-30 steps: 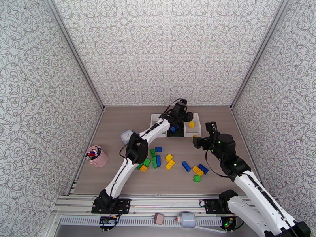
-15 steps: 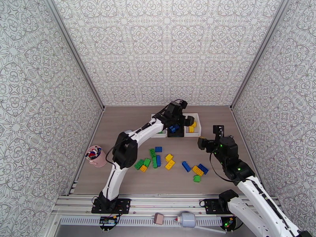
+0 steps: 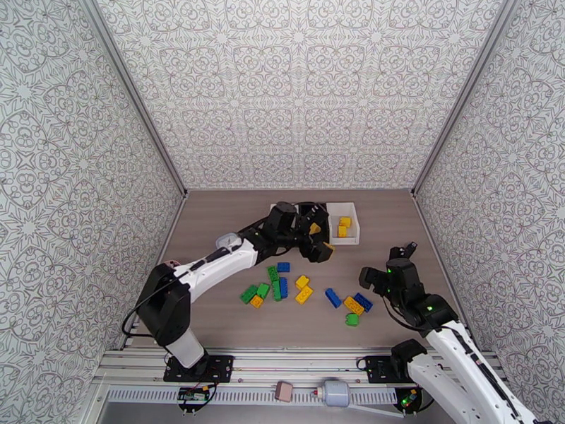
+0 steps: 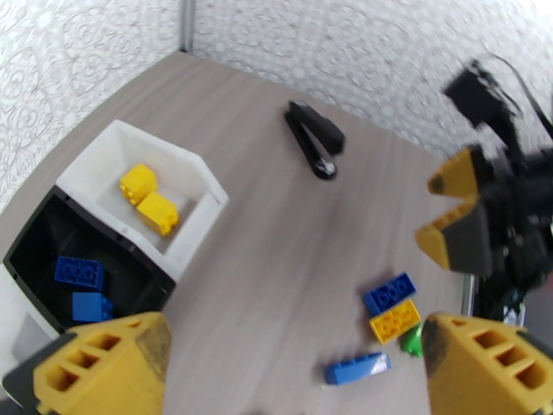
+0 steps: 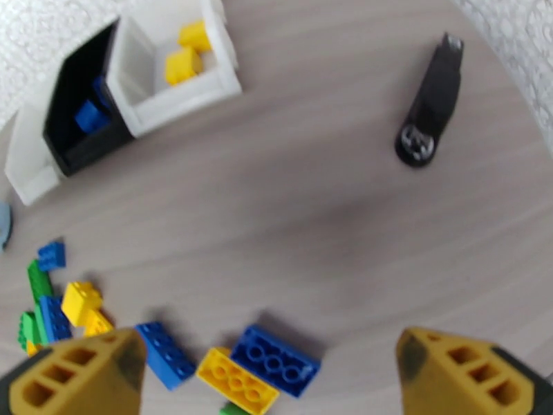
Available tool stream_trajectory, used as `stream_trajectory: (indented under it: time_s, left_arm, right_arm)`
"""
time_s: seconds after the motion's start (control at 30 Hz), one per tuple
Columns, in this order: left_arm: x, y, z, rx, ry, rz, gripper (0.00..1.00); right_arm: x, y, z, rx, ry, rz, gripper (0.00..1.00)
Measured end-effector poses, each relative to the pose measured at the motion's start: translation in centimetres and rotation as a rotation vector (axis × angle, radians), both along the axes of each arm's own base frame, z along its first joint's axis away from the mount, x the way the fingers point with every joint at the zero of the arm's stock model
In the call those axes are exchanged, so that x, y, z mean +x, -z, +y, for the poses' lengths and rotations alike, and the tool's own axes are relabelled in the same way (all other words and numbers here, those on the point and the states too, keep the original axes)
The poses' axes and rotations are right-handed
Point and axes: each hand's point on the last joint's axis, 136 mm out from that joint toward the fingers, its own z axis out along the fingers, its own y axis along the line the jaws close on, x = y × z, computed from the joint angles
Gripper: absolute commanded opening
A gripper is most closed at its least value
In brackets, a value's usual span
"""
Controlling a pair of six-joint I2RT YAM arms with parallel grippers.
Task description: Sort the legos into containers by color
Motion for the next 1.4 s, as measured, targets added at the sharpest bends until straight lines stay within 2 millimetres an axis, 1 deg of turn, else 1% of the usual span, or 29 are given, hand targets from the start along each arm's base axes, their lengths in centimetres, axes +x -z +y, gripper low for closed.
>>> stream_trajectory:
  time_s: [0.07, 0.17, 0.23, 0.33, 0.47, 0.63, 0.77, 0.83, 0.9, 0.97, 1.13, 1.27, 1.4]
  left_arm:
    - [-2.2, 0.3, 0.6, 0.008, 0.061, -0.055, 1.0]
    - [-4.4, 1.0, 1.5, 0.012, 0.12, -0.122, 1.0]
    - [-5.3, 1.6, 2.1, 0.015, 0.147, -0.15, 0.99]
    - [-6.0, 2.2, 2.5, 0.02, 0.178, -0.191, 1.0]
    - [-6.6, 2.7, 2.6, 0.027, 0.221, -0.236, 1.0]
    - [-7.1, 3.2, 2.7, 0.031, 0.256, -0.259, 1.0]
    - [-7.3, 3.5, 2.8, 0.033, 0.27, -0.265, 1.0]
    - [-7.4, 3.4, 2.8, 0.03, 0.275, -0.265, 1.0]
    - [-7.4, 3.5, 2.8, 0.029, 0.277, -0.264, 1.0]
    - [-7.5, 3.4, 2.7, 0.026, 0.282, -0.262, 1.0]
    - [-7.7, 3.9, 2.9, 0.031, 0.285, -0.252, 1.0]
    - [-7.6, 3.9, 2.9, 0.03, 0.282, -0.25, 1.0]
    - [-7.4, 3.9, 3.0, 0.025, 0.271, -0.248, 1.0]
  right_arm:
    - [-0.5, 1.3, 0.2, 0.016, 0.025, 0.076, 1.0]
    - [-1.0, 2.7, 0.6, 0.064, 0.07, 0.139, 1.0]
    - [-1.4, 3.5, 0.7, 0.099, 0.105, 0.163, 1.0]
    - [-1.9, 5.0, 0.9, 0.138, 0.155, 0.206, 0.99]
    - [-2.5, 7.1, 1.3, 0.175, 0.218, 0.284, 0.98]
    - [-1.8, 8.6, 2.2, 0.204, 0.238, 0.341, 0.98]
    - [-1.4, 9.7, 2.7, 0.205, 0.247, 0.386, 0.96]
    - [-1.1, 10.1, 2.9, 0.204, 0.253, 0.404, 0.93]
    - [-0.8, 10.4, 3.2, 0.207, 0.256, 0.421, 0.87]
    - [-0.6, 10.7, 3.4, 0.208, 0.258, 0.436, 0.83]
    - [-0.6, 11.2, 3.4, 0.198, 0.263, 0.459, 0.76]
    - [-0.7, 11.4, 3.2, 0.182, 0.267, 0.477, 0.67]
    - [-0.7, 11.2, 3.2, 0.18, 0.268, 0.481, 0.65]
